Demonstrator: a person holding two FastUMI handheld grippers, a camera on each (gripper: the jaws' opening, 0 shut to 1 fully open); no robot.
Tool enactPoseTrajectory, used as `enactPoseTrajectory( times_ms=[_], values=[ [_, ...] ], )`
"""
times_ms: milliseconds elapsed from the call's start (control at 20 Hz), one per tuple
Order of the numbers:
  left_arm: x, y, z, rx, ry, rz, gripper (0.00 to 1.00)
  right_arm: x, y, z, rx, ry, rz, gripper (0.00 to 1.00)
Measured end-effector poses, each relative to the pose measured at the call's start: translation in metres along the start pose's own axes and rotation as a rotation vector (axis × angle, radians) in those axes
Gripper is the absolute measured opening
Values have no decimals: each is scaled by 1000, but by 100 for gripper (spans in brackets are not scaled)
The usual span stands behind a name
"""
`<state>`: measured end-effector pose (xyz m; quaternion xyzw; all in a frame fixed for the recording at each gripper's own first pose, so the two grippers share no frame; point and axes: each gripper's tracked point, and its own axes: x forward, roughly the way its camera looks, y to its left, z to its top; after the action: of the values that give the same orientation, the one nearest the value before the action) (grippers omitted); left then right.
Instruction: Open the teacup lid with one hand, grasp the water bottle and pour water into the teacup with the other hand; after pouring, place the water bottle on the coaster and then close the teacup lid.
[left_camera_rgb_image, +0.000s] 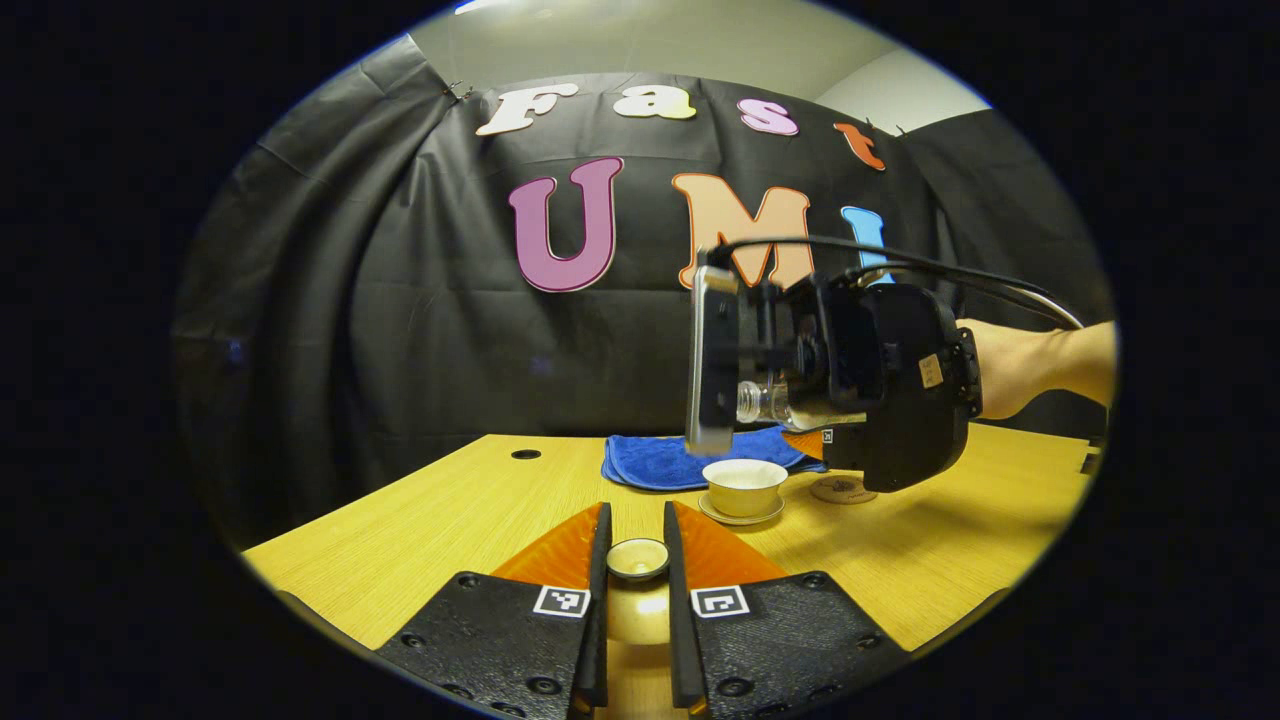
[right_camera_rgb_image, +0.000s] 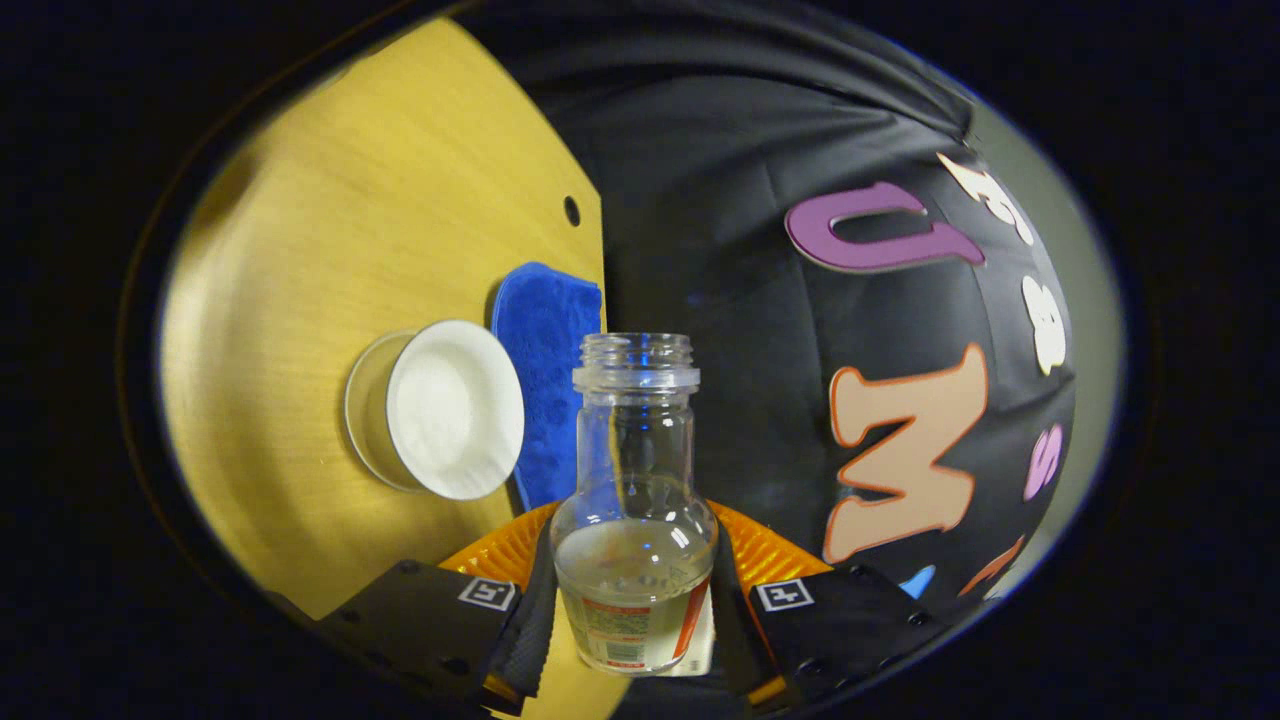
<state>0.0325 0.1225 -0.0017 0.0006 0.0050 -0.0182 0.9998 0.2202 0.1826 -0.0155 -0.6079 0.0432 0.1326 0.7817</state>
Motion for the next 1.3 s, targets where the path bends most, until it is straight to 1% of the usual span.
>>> enactPoseTrajectory(
  times_ms=[100, 200, 300, 350, 400, 500, 550, 600, 650, 750, 800, 1050, 1100, 1150, 1300],
  values=[
    [-1, 1, -1, 0, 0, 0, 22, 2, -6, -4, 230, -6, 20, 74],
    [1, 1, -1, 0, -1, 3, 22, 8, -13, -16, 483, -15, 21, 73],
    [-1, 1, -1, 1, -1, 3, 22, 14, -12, -38, 717, -17, 7, 72],
    [0, 1, -2, 1, -1, 3, 22, 16, -14, -45, 822, -17, -3, 70],
    [-1, 1, -1, 1, -2, 3, 22, 17, -24, -51, 911, -21, -24, 72],
    [1, 1, -1, 1, -2, 3, 22, 15, -33, -63, 1062, -39, -66, 73],
    [0, 1, -2, 1, -2, 4, 22, 10, -31, -74, 1122, -48, -82, 70],
    [0, 2, -2, 1, -2, 6, 22, 7, -33, -79, 1172, -62, -94, 72],
    [0, 2, -2, 1, -2, 7, 22, 4, -34, -87, 1210, -72, -117, 71],
    [1, 3, -2, 2, -2, 8, 22, 1, -35, -99, 1250, -88, -180, 72],
    [1, 3, -2, 1, -2, 9, 22, 0, -31, -102, 1260, -89, -190, 71],
    [0, 3, -3, 1, -2, 11, 22, 1, -20, -109, 1326, -107, -188, 72],
    [0, 3, -2, 1, -2, 11, 22, 2, -17, -111, 1327, -102, -186, 71],
    [0, 3, -3, 1, -2, 11, 22, 2, -16, -112, 1320, -94, -186, 72],
    [0, 3, -3, 1, -2, 11, 22, 3, -8, -114, 1320, -98, -183, 72]
  ],
)
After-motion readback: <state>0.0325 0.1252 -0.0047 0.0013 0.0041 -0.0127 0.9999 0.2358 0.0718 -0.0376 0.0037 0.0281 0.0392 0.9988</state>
